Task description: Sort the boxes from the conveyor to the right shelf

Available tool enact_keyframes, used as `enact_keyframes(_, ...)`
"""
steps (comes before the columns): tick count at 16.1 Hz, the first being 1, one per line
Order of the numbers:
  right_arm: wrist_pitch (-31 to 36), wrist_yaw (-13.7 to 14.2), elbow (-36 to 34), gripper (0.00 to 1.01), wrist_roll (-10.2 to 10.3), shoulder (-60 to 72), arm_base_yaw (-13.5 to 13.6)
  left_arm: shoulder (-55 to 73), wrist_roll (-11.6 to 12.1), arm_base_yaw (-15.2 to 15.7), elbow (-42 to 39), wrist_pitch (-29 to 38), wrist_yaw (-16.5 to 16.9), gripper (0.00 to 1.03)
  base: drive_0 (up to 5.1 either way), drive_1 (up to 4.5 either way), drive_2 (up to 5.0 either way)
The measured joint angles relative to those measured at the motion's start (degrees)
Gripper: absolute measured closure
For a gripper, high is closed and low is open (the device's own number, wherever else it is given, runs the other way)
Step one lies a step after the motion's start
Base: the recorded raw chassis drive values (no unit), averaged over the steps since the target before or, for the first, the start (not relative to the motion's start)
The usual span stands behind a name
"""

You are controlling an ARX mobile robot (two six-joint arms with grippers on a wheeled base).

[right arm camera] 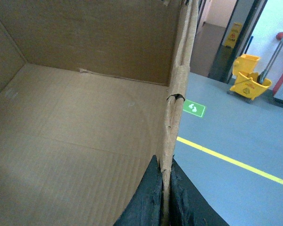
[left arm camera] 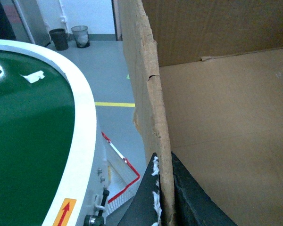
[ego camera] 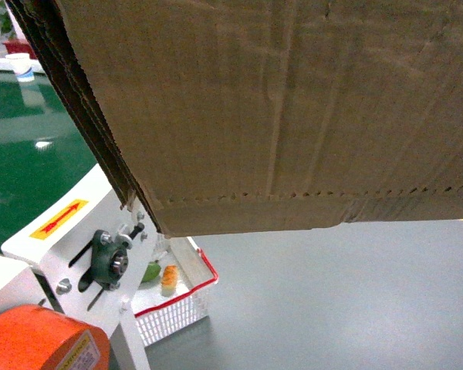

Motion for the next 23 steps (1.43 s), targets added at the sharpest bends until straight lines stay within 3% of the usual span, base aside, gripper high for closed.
enact_keyframes(23, 0.00, 0.02, 0.00, 0.99, 0.00, 0.00, 0.00, 0.00, 0.00, 0.00, 0.00, -0.02, 0.00, 1.01, -1.2, -1.22, -1.2)
